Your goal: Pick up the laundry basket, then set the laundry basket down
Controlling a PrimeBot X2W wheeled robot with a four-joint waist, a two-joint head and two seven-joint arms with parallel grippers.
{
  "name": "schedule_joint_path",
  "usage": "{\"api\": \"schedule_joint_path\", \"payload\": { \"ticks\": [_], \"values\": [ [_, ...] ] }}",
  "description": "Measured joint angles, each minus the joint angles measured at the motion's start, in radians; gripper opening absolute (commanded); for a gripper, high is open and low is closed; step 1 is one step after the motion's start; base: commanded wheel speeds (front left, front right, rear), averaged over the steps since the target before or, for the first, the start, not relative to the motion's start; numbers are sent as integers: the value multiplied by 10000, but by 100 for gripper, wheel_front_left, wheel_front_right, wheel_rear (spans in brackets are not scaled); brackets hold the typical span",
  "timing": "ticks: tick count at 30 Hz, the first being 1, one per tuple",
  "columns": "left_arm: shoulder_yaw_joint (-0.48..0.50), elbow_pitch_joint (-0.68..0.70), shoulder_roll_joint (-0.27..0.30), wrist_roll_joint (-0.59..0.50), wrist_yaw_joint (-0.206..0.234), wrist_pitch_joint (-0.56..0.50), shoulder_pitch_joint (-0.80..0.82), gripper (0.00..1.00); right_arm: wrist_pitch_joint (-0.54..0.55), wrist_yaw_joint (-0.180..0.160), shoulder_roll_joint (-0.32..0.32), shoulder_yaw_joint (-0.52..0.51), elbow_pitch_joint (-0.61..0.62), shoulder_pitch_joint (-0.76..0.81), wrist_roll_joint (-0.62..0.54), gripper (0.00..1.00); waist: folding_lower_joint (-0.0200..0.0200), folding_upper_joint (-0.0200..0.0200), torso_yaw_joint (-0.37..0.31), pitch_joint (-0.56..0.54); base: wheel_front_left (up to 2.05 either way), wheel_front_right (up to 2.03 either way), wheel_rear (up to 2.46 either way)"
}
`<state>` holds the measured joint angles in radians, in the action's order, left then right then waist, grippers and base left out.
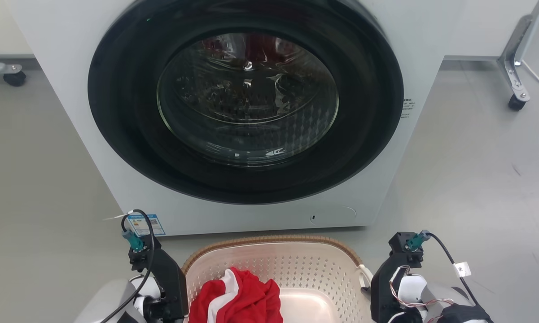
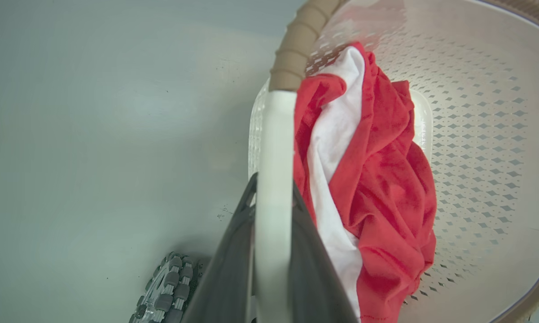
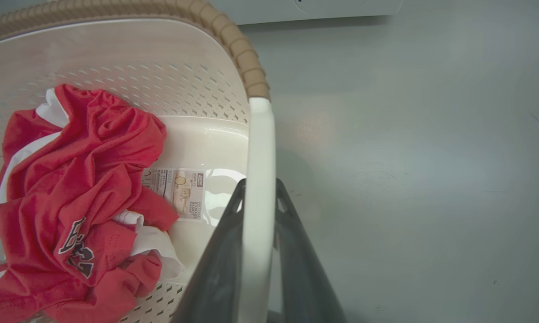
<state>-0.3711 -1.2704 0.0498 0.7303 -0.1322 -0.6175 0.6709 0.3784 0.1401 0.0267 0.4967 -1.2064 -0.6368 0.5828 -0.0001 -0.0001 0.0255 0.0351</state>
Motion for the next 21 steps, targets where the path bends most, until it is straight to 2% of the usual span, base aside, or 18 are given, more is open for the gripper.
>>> {"api": "schedule_joint_path", "payload": {
  "ticks": [21],
  "values": [
    [-111,169,98,245,0,-234,-254,0,706,-2,6,339,8,105,523,0,1,2,-124,-357,0,0,0]
  ]
}}
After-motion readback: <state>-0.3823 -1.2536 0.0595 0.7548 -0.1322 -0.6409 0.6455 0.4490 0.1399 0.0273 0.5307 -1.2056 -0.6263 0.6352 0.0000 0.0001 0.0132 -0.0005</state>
